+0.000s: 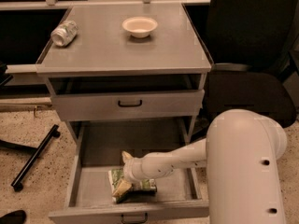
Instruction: Pick green jalapeno chip bag from middle drawer and place on counter
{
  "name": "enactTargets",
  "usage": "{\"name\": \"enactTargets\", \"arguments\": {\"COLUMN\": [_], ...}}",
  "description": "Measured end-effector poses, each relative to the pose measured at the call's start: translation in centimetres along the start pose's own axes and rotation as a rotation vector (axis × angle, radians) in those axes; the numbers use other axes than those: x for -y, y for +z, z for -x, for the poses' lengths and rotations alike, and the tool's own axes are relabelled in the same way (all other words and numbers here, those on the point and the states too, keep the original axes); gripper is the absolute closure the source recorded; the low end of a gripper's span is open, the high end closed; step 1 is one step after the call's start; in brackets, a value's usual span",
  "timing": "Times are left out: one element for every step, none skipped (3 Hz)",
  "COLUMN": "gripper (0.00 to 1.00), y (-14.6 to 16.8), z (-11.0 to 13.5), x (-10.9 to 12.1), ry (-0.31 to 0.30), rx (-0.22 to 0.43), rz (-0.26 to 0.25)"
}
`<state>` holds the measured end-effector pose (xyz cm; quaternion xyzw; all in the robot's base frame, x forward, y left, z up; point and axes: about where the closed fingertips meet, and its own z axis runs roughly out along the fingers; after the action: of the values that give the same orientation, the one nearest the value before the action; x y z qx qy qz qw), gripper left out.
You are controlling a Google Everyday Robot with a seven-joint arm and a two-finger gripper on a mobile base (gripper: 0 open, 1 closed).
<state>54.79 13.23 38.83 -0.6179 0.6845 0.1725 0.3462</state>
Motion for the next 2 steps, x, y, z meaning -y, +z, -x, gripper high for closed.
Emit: {"name": "enactTargets", "arguments": {"gripper": [0.0,0.0], "y": [-1.0,-2.0], "z": [-1.7,-3.3], "x": [-0.8,-1.4], "ry": [0.027,0.046], "rx": [-0.024,-0.048], "rz": [0.0,-0.006]}}
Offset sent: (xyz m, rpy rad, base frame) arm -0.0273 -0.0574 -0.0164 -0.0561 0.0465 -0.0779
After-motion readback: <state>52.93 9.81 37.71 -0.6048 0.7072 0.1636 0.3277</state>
